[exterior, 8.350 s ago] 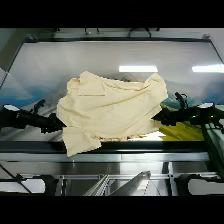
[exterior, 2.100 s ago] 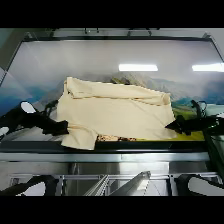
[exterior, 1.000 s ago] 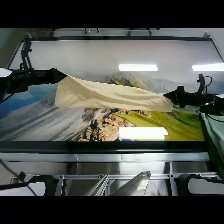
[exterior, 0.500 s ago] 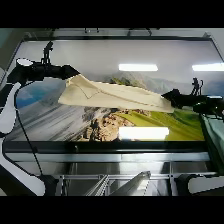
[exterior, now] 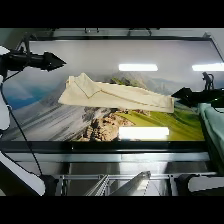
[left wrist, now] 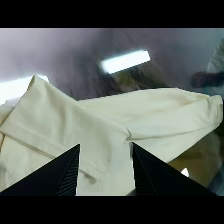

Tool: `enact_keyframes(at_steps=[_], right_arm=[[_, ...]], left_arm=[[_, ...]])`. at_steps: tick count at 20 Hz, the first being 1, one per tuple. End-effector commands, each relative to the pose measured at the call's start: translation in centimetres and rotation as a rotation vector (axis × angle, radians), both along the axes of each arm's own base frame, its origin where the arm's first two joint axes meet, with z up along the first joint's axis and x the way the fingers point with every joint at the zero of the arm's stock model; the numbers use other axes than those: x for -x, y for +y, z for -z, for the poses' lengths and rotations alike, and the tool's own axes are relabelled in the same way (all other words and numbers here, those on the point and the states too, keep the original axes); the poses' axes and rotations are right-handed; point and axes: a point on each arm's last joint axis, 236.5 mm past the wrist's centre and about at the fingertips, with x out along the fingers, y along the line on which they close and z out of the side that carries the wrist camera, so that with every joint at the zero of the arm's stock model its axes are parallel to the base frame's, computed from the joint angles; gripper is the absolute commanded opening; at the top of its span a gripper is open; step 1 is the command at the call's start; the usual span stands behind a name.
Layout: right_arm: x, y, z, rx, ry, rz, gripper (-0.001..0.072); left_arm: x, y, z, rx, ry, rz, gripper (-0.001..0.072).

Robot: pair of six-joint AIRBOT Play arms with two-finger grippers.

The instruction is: Fold the shirts.

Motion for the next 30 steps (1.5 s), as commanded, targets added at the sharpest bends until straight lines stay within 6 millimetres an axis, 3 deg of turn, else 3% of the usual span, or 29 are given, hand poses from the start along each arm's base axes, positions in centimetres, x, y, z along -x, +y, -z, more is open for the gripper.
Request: enact_keyframes(at_steps=[1, 4, 5, 6, 7, 8, 9, 12, 14, 17, 20, 22, 25, 27, 30], right_arm=[[1.5, 1.3, 2.6, -0.024, 0.127, -0.032, 0.0688], [1.2, 5.2, 3.7, -0.102, 0.154, -0.067, 0.0687], [0.8, 6.3, 3.8, -0.124, 0.153, -0.066, 0.0628], [0.2, 7.3, 3.6, -0.155, 0.142, -0.061, 0.0467], [-0.3, 8.1, 3.3, -0.182, 0.123, -0.061, 0.0264], [-0.8, 8.6, 2.7, -0.21, 0.099, -0.058, 0.0054], [-1.3, 9.0, 1.7, -0.243, 0.075, -0.056, 0.0019], [-2.0, 9.5, -3.0, -0.338, -0.008, -0.109, 0.0018], [-2.2, 9.6, -8.0, -0.423, -0.078, -0.165, 0.0018], [-1.6, 9.9, -16.6, -0.583, -0.206, -0.276, 0.0018], [-0.3, 10.2, -22.8, -0.669, -0.286, -0.355, 0.0018], [1.0, 10.7, -24.7, -0.69, -0.293, -0.41, 0.0018], [2.8, 12.1, -25.7, -0.71, -0.281, -0.489, 0.0019], [3.2, 13.2, -25.7, -0.716, -0.27, -0.52, 0.0018], [2.5, 15.4, -25.5, -0.704, -0.27, -0.525, 0.0019]], left_arm=[[1.8, 1.8, -0.2, 0.03, 0.074, -0.017, 0.0334], [3.3, 0.5, 0.2, 0.042, 0.118, 0.044, 0.0332], [3.8, -0.5, 0.2, 0.044, 0.127, 0.075, 0.025], [4.5, -1.7, 0.1, 0.045, 0.138, 0.115, 0.0098], [4.9, -2.9, 0.2, 0.043, 0.144, 0.148, 0.0028], [5.2, -4.5, 0.2, 0.042, 0.145, 0.179, 0.0022], [5.6, -6.0, 0.2, 0.039, 0.146, 0.209, 0.0021], [7.6, -12.5, 0.2, 0.025, 0.149, 0.341, 0.0012], [8.9, -17.8, 0.5, 0.008, 0.131, 0.416, 0.0012], [8.9, -24.1, 4.5, -0.2, 0.052, 0.42, 0.0013], [9.4, -29.2, 9.5, -0.36, 0.025, 0.4, 0.0015], [10.0, -32.0, 12.8, -0.394, 0.039, 0.375, 0.0015], [10.5, -34.8, 16.5, -0.384, 0.101, 0.341, 0.0015], [10.4, -35.7, 17.8, -0.369, 0.154, 0.321, 0.0015], [11.1, -36.7, 18.1, -0.282, 0.223, 0.299, 0.0015]])
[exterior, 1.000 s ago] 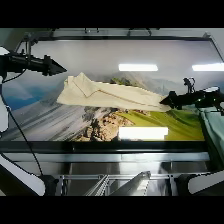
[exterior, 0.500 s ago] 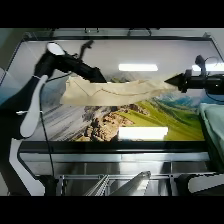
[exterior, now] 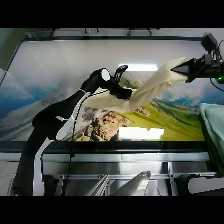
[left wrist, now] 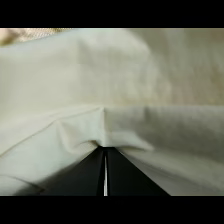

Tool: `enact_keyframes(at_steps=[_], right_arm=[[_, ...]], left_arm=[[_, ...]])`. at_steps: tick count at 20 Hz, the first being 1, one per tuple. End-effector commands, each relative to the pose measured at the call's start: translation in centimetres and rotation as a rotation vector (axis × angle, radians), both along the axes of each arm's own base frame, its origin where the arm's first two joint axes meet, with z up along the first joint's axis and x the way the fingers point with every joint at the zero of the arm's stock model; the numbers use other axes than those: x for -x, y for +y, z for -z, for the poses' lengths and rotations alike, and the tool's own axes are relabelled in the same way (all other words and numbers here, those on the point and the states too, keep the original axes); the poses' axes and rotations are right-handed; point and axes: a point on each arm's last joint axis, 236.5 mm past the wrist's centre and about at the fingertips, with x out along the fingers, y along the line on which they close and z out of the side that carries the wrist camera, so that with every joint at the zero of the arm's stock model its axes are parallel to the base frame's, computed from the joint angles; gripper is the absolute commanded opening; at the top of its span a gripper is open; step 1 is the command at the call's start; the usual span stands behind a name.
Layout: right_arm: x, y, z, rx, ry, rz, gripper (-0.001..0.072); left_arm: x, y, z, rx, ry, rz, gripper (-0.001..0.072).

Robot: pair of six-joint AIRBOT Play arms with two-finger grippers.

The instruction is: Fold the shirts.

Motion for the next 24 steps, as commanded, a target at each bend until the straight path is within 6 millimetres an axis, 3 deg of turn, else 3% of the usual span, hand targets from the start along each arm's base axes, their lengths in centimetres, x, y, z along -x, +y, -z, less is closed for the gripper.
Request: enact_keyframes(at_steps=[1, 2, 3, 5, 6, 8, 9, 11, 13, 15, 17, 19, 20, 21, 24], right_arm=[[-0.5, 2.6, -0.2, 0.003, -0.011, -0.01, 0.0019], [-1.1, 3.6, 0.0, 0.012, -0.02, 0.005, 0.0019], [-1.7, 4.7, 0.2, 0.022, -0.024, 0.021, 0.0019], [-3.5, 7.3, 1.3, 0.074, -0.059, 0.073, 0.0019], [-4.5, 8.9, 2.2, 0.118, -0.079, 0.104, 0.0019], [-6.4, 12.5, 4.1, 0.204, -0.122, 0.168, 0.0019], [-7.3, 14.7, 5.0, 0.237, -0.152, 0.204, 0.0019], [-8.6, 19.5, 7.1, 0.29, -0.215, 0.263, 0.0019], [-9.1, 24.2, 10.6, 0.361, -0.265, 0.307, 0.0019], [-9.0, 28.3, 14.3, 0.423, -0.305, 0.315, 0.0032], [-7.2, 32.6, 16.1, 0.403, -0.312, 0.231, 0.0477], [-4.7, 35.0, 15.2, 0.365, -0.329, 0.124, 0.0466], [-3.5, 34.9, 14.7, 0.362, -0.347, 0.065, 0.0331], [-2.3, 34.1, 14.4, 0.373, -0.366, -0.011, 0.0022], [-2.1, 27.8, 13.9, 0.448, -0.229, -0.082, 0.0018]], left_arm=[[0.5, -1.6, 0.5, 0.083, 0.097, -0.068, 0.0015], [0.6, -2.0, -1.1, 0.151, 0.13, -0.064, 0.0015], [0.6, -2.3, -3.9, 0.249, 0.152, -0.046, 0.0014], [0.0, -1.0, -13.2, 0.501, 0.142, 0.019, 0.0013], [-0.6, 0.9, -17.9, 0.6, 0.116, 0.032, 0.0013], [-2.1, 6.7, -26.7, 0.737, 0.017, 0.023, 0.0013], [-2.5, 9.6, -30.1, 0.764, -0.047, 0.006, 0.0013], [-2.7, 15.2, -34.7, 0.752, -0.177, -0.039, 0.0013], [-1.9, 18.8, -36.9, 0.739, -0.254, -0.072, 0.0013], [-1.0, 20.9, -37.2, 0.726, -0.281, -0.095, 0.0013], [-0.1, 21.9, -36.4, 0.719, -0.268, -0.117, 0.0013], [0.6, 22.3, -35.1, 0.717, -0.238, -0.133, 0.0013], [0.9, 22.3, -34.3, 0.716, -0.223, -0.137, 0.0013], [1.2, 22.3, -33.6, 0.716, -0.206, -0.143, 0.0013], [1.9, 22.2, -31.5, 0.716, -0.152, -0.154, 0.0013]])
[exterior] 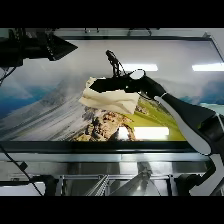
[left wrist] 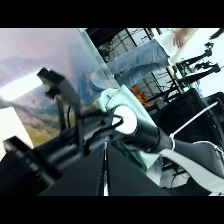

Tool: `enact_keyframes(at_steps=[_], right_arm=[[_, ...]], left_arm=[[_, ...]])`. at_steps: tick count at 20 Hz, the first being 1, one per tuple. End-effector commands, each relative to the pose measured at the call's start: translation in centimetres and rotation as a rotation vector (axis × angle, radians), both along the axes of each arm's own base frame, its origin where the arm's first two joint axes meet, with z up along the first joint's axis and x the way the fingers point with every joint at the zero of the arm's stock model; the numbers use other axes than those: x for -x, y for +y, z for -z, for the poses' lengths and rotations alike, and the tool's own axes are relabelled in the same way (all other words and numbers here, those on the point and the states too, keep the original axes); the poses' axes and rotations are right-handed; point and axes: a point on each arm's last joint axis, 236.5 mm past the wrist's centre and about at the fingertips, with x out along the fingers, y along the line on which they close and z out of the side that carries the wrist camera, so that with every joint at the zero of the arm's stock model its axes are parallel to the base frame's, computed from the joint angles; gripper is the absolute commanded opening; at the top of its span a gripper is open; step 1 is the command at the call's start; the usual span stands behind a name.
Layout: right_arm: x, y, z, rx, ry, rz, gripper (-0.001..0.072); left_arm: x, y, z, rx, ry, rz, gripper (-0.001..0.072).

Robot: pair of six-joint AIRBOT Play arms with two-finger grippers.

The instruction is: Fold the shirts.

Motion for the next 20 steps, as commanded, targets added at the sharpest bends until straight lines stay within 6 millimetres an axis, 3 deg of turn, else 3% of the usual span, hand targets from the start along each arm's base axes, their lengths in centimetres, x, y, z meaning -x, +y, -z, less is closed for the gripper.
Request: enact_keyframes(at_steps=[1, 5, 7, 9, 10, 11, 12, 20], right_arm=[[1.1, -6.4, -0.1, 0.102, 0.16, -0.049, 0.0017], [2.0, -16.2, -0.9, 0.192, 0.323, 0.034, 0.0017], [2.8, -20.1, 0.7, 0.251, 0.35, 0.12, 0.0017], [3.0, -22.7, 2.8, 0.252, 0.411, 0.237, 0.0038], [2.9, -23.7, 4.2, 0.249, 0.461, 0.291, 0.0281], [2.7, -24.4, 5.5, 0.247, 0.498, 0.334, 0.0599], [2.5, -24.7, 6.8, 0.248, 0.534, 0.363, 0.0696], [1.3, -23.1, 14.4, 0.202, 0.744, 0.477, 0.0696]], left_arm=[[1.0, 0.2, 2.3, 0.005, 0.057, 0.006, 0.0013], [2.0, 0.0, 4.1, 0.018, 0.112, 0.032, 0.0013], [2.6, -0.5, 4.4, 0.019, 0.122, 0.059, 0.0013], [2.8, -1.0, 4.3, 0.019, 0.12, 0.069, 0.0013], [2.9, -1.3, 4.4, 0.017, 0.119, 0.073, 0.0013], [3.0, -1.7, 4.4, 0.014, 0.113, 0.078, 0.0013], [3.0, -1.9, 4.4, 0.013, 0.108, 0.081, 0.0013], [3.5, -2.9, 4.5, 0.007, 0.098, 0.106, 0.0014]])
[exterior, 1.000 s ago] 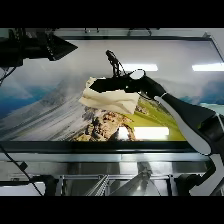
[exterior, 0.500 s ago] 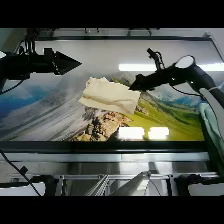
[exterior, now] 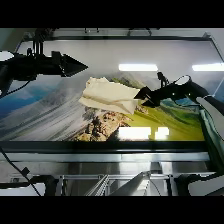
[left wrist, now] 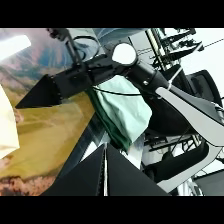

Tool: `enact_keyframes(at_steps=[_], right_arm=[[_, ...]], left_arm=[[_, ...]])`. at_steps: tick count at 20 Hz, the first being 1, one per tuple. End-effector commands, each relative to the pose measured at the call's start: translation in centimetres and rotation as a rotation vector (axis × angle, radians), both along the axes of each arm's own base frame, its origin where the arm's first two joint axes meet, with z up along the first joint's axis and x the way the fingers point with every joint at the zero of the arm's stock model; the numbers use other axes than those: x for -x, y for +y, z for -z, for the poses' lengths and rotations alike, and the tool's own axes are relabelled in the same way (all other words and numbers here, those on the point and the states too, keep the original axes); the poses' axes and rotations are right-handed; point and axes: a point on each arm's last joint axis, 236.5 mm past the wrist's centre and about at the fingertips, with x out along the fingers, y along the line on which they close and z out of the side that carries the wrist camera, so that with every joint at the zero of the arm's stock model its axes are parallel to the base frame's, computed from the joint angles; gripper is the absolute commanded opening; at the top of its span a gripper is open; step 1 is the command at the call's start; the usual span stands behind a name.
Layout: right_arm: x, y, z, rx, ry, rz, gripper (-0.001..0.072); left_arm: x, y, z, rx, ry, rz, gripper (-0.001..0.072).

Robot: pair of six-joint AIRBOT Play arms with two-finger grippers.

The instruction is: Fold the shirts.

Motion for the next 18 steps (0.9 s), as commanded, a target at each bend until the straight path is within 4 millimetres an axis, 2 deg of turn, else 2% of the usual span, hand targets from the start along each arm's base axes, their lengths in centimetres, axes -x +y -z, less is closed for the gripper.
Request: enact_keyframes(at_steps=[1, 2, 4, 6, 7, 8, 9, 12, 14, 16, 18], right_arm=[[-0.5, 1.3, 3.2, -0.028, 0.079, 0.088, 0.0696], [-0.6, 2.3, 3.6, -0.054, 0.089, 0.103, 0.0695], [-1.8, 4.8, 2.7, -0.154, 0.059, 0.134, 0.0682], [-3.2, 6.5, 1.6, -0.222, 0.005, 0.172, 0.0681], [-3.6, 7.1, 0.9, -0.257, -0.009, 0.186, 0.0592], [-4.0, 7.6, 0.0, -0.292, -0.037, 0.183, 0.0243], [-4.4, 8.2, -1.6, -0.348, -0.087, 0.165, 0.003], [-4.8, 8.1, -6.5, -0.423, -0.182, 0.131, 0.0018], [-4.7, 6.8, -11.9, -0.425, -0.295, 0.101, 0.0017], [-4.5, 4.0, -18.8, -0.388, -0.464, 0.092, 0.0018], [-3.7, -1.0, -24.7, -0.288, -0.612, 0.132, 0.0018]], left_arm=[[0.1, -0.2, 0.0, -0.002, -0.007, 0.005, 0.0013], [0.1, -0.2, 0.0, -0.003, -0.01, 0.004, 0.0013], [0.1, -0.3, 0.0, -0.003, -0.011, 0.007, 0.0013], [0.2, -0.4, 0.0, -0.003, -0.012, 0.009, 0.0013], [0.2, -0.4, 0.0, -0.004, -0.012, 0.011, 0.0013], [0.2, -0.4, 0.0, -0.004, -0.012, 0.011, 0.0013], [0.2, -0.4, 0.0, -0.004, -0.012, 0.011, 0.0013], [0.2, -0.4, 0.1, -0.004, -0.011, 0.012, 0.0013], [0.2, -0.4, 0.1, -0.004, -0.011, 0.012, 0.0013], [0.2, -0.4, 0.1, -0.004, -0.011, 0.012, 0.0013], [0.3, -0.4, 0.1, -0.004, -0.011, 0.013, 0.0013]])
